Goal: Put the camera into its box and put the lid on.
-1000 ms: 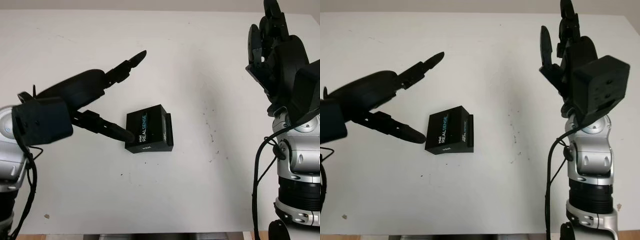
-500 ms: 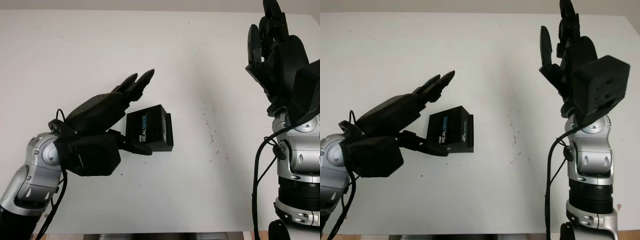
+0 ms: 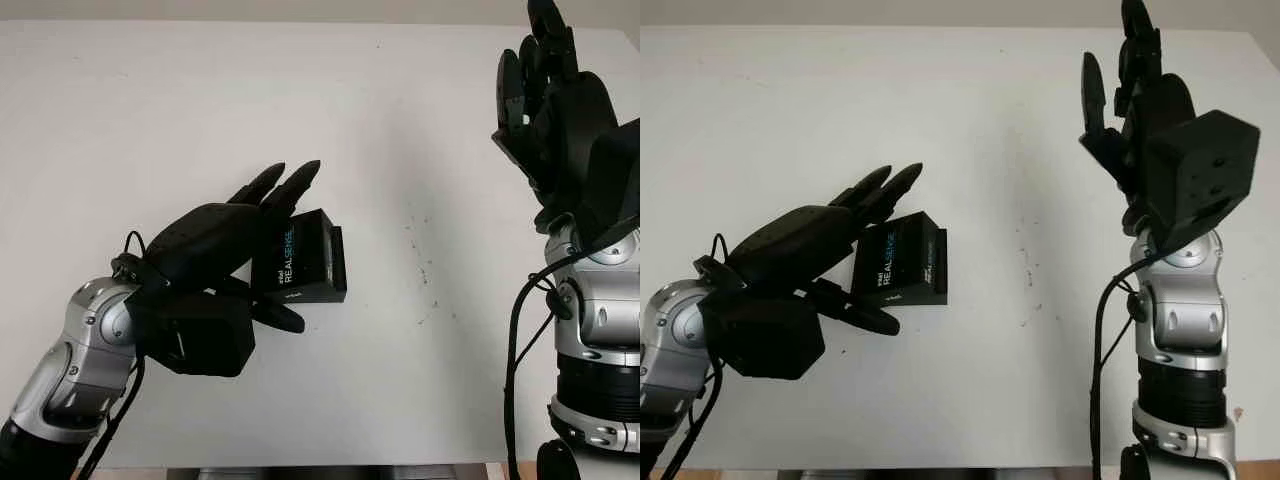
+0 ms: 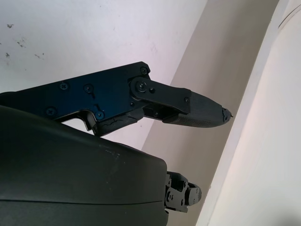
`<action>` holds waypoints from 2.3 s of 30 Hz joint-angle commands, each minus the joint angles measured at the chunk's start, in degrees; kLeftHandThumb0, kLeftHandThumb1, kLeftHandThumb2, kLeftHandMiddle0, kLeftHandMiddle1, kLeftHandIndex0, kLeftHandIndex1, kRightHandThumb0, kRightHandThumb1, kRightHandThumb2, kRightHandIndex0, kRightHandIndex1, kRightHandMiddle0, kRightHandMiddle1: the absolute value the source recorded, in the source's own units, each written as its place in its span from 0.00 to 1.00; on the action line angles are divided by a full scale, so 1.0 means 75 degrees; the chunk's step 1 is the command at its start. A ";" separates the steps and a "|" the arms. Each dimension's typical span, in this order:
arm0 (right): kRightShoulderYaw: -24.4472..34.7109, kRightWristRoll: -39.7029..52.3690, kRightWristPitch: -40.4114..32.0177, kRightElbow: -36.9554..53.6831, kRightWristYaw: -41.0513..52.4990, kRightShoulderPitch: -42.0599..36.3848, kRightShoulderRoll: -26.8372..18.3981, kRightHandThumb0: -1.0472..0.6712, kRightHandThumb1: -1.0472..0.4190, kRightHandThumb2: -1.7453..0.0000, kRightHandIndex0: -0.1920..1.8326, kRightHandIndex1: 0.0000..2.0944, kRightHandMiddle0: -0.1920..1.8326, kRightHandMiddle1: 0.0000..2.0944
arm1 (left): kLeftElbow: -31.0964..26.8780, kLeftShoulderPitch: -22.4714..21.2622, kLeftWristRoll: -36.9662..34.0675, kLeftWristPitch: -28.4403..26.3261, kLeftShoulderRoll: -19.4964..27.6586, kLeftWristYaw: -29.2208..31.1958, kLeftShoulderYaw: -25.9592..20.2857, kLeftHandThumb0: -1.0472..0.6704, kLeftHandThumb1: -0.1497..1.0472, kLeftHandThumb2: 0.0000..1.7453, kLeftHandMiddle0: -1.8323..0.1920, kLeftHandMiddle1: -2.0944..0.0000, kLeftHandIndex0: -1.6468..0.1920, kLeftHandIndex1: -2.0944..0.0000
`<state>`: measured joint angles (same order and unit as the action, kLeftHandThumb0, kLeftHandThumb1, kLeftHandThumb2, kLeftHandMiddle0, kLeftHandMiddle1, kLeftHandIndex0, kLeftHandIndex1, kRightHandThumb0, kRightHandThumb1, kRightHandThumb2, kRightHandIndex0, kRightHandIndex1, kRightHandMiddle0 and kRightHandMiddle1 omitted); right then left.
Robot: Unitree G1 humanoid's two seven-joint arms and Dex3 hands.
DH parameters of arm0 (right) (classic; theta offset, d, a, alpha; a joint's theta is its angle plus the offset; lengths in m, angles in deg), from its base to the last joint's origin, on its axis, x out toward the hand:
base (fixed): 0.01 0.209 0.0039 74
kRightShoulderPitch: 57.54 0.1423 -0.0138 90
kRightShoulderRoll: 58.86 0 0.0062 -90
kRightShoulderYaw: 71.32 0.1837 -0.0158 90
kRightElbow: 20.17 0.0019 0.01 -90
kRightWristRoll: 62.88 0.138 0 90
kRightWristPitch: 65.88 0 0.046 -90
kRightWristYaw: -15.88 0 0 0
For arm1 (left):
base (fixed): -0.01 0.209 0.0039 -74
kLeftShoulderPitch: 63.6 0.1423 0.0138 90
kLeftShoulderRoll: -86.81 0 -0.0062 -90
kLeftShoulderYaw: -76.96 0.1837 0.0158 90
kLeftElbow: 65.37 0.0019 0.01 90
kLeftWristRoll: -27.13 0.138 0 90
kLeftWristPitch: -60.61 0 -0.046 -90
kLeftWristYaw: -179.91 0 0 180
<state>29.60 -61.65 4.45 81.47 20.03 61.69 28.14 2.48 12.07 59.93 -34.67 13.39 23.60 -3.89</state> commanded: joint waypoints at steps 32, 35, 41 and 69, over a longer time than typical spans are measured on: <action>0.0049 0.0127 0.0027 0.0315 -0.0018 -0.0241 0.0056 0.22 0.00 0.63 0.03 0.02 0.00 0.10 | 0.0695 -0.0112 0.0691 0.0635 -0.0389 -0.0829 0.0003 0.38 1.00 0.10 0.83 0.15 0.89 0.24; 0.0044 0.0144 -0.0006 0.0323 -0.0002 -0.0257 0.0055 0.22 0.00 0.63 0.03 0.02 0.00 0.10 | 0.0707 -0.0212 0.0554 0.0480 -0.0461 -0.0743 -0.0025 0.41 1.00 0.15 0.79 0.02 0.92 0.07; 0.0048 0.0163 0.0012 0.0306 0.0055 -0.0347 0.0039 0.21 0.00 0.64 0.03 0.02 0.00 0.10 | 0.0862 -0.0576 0.0354 0.0288 -0.0582 -0.0832 -0.0089 0.42 1.00 0.21 0.58 0.00 0.84 0.00; -0.0073 0.0139 -0.0136 0.0430 -0.0187 -0.0378 0.0282 0.22 0.00 0.65 0.02 0.02 0.01 0.05 | -0.0115 -0.1060 -0.0348 0.0053 -0.0178 -0.0331 -0.0595 0.43 1.00 0.16 0.56 0.00 0.78 0.00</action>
<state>29.09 -60.44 3.22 84.20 18.54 59.07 30.41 3.23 5.57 57.19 -33.99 11.61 20.66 -7.65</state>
